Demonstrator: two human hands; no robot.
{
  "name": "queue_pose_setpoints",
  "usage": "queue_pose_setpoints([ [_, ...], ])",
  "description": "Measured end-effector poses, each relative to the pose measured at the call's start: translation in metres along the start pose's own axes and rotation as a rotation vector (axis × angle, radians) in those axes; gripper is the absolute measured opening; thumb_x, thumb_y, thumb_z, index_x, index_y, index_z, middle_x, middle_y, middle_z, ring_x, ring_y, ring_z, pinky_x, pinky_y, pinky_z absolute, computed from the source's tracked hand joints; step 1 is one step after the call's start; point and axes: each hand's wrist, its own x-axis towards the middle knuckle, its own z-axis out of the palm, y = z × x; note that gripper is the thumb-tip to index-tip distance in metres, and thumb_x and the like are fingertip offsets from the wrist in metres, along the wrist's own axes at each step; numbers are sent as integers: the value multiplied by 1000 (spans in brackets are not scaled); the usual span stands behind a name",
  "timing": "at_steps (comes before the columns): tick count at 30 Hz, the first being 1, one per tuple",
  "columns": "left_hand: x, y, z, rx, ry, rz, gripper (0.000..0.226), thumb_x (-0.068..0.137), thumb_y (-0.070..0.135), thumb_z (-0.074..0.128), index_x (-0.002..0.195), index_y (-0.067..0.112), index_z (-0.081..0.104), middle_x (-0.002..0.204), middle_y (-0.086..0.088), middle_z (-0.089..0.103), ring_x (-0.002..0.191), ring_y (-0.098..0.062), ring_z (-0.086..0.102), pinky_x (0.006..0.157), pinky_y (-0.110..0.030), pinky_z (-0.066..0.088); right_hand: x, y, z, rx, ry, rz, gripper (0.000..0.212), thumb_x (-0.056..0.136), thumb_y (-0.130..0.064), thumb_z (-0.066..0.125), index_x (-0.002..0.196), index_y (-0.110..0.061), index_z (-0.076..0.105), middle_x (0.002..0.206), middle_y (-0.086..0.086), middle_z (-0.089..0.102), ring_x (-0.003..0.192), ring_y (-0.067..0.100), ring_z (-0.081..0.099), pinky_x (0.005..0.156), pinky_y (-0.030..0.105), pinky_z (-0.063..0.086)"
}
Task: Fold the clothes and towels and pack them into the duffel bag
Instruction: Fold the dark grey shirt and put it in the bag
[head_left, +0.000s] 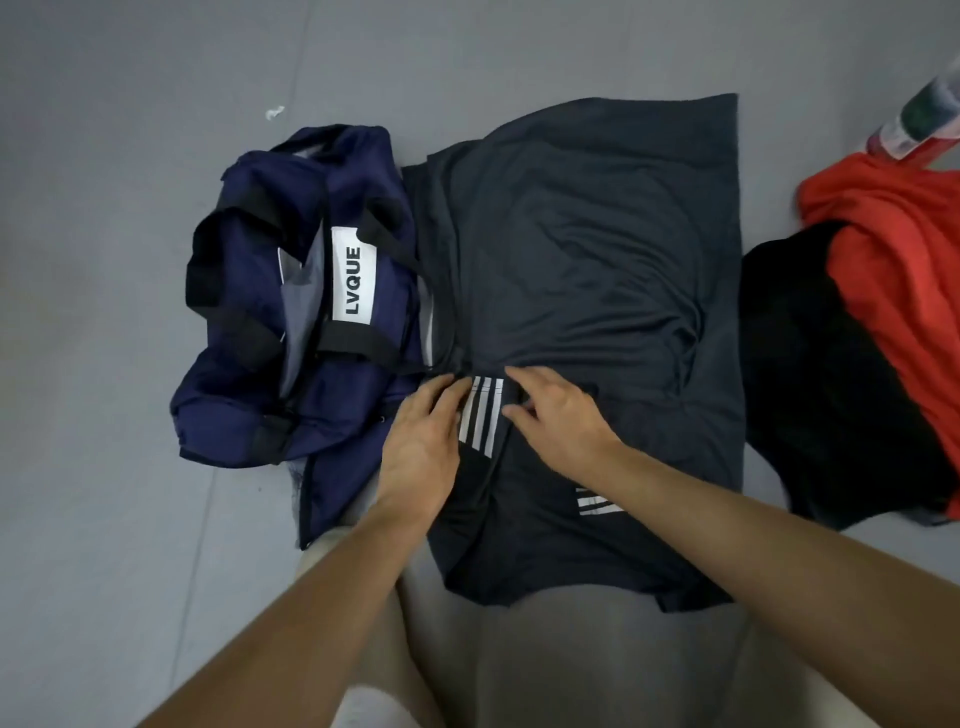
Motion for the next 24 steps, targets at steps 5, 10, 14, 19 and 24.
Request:
queue_pose_setpoints([
  [5,44,-16,-8,117,-138,100,56,93,3,59,145,23,51,146,-4,50,115,-32,56,91,-48,54,34,-18,5,-16,50,182,47,94,-40,66,132,-18,48,125,5,54,105,26,60,88,38,49],
  [10,64,-19,-18,171,-248,14,65,94,28,66,152,35,37,149,0,33,125,-26,48,93,-45,53,34,-12,8,104,-23,265,24,94,-30,65,115,-20,59,93,-7,61,95,17,63,77,27,42],
  [14,64,-15,-25,260,-270,-19,60,92,48,65,146,34,42,140,1,36,119,-24,46,87,-43,54,13,0,1,376,-69,366,13,91,-32,69,95,-20,70,74,-11,63,71,4,58,70,23,43],
  [19,51,-20,-25,321,-196,22,40,91,48,65,124,26,59,132,-1,44,109,-28,49,77,-43,54,-26,11,-2,625,-120,471,11,92,-20,66,89,-10,70,70,1,58,61,6,53,58,23,49],
  [24,42,-23,-19,288,-94,71,15,89,27,73,98,16,68,116,-4,55,94,-33,53,70,-48,52,-57,26,10,524,-131,521,20,94,-19,65,113,-26,64,88,-5,63,76,11,64,71,28,60],
])
